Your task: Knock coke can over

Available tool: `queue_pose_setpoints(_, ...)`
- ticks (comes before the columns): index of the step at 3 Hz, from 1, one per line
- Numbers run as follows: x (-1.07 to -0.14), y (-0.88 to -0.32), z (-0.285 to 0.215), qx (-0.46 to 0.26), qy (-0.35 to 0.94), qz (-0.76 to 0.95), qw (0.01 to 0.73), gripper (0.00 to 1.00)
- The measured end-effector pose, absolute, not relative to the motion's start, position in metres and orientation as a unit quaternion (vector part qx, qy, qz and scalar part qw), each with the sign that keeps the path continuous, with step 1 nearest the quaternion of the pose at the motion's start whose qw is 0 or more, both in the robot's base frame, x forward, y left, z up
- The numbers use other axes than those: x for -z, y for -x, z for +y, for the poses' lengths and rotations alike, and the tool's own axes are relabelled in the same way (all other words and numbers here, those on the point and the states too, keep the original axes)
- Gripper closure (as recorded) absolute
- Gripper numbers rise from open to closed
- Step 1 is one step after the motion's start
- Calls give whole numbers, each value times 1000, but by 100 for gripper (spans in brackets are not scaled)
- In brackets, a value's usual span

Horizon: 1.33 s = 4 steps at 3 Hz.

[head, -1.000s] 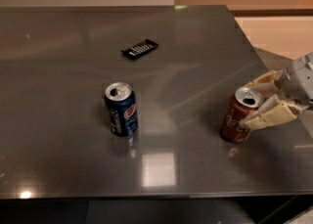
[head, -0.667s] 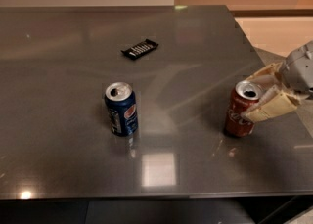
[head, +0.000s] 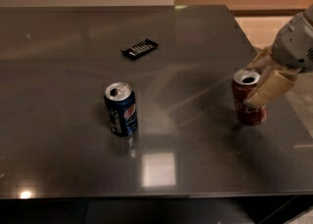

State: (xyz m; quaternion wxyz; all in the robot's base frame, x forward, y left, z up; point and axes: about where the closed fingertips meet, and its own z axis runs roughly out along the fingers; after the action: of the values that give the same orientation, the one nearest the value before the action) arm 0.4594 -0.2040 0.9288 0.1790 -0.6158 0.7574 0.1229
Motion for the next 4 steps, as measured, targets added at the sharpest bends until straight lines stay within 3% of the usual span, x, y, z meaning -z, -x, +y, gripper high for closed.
queue_pose_setpoints(2, -919, -474, -193, -40, 648, 756, 83, 100)
queue_pose_setpoints(4, -905, -488, -180, -11, 680, 732, 38, 58)
